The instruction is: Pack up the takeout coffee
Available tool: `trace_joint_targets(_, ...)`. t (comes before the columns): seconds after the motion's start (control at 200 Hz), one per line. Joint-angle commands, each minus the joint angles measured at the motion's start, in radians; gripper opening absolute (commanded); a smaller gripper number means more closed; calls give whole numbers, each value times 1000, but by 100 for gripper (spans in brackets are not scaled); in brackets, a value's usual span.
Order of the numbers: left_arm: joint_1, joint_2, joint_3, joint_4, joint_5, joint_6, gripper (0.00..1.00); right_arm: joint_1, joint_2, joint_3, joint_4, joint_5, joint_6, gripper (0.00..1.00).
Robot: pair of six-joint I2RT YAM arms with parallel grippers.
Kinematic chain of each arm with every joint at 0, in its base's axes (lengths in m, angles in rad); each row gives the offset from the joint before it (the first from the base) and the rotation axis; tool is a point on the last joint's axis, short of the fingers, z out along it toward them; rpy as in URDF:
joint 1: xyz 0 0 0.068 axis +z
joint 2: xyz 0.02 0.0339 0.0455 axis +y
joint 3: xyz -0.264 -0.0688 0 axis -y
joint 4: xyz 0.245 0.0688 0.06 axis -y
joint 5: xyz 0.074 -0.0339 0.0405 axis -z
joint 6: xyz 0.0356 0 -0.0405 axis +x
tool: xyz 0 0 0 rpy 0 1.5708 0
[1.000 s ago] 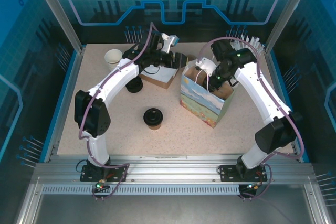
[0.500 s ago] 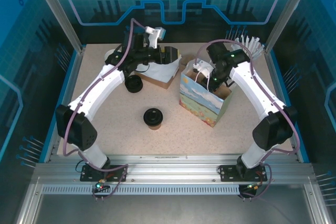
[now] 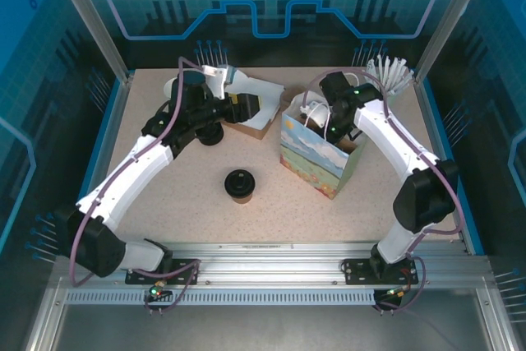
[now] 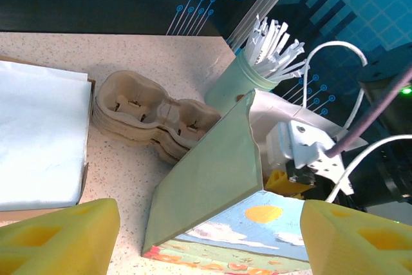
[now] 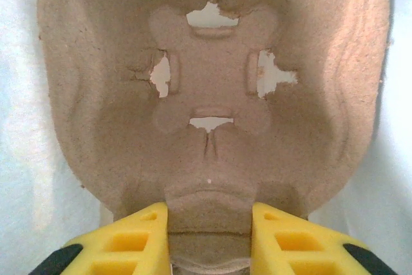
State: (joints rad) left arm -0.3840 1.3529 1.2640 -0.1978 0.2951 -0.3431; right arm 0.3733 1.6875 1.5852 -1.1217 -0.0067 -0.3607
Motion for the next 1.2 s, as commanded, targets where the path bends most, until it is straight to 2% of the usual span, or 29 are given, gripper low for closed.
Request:
trace_joint_targets(0.0,3,-48,-36,37,-22,-18,76,11,19,-24,29,2,18,30)
trace_joint_targets(0.73,3,-100,-130,35,-28,-13,75,13,30,-83,80,34,45,31)
trace_joint_targets(1.196,2,-112,-171,41,-28,-21,75,22,88,-133,160,26,75,32)
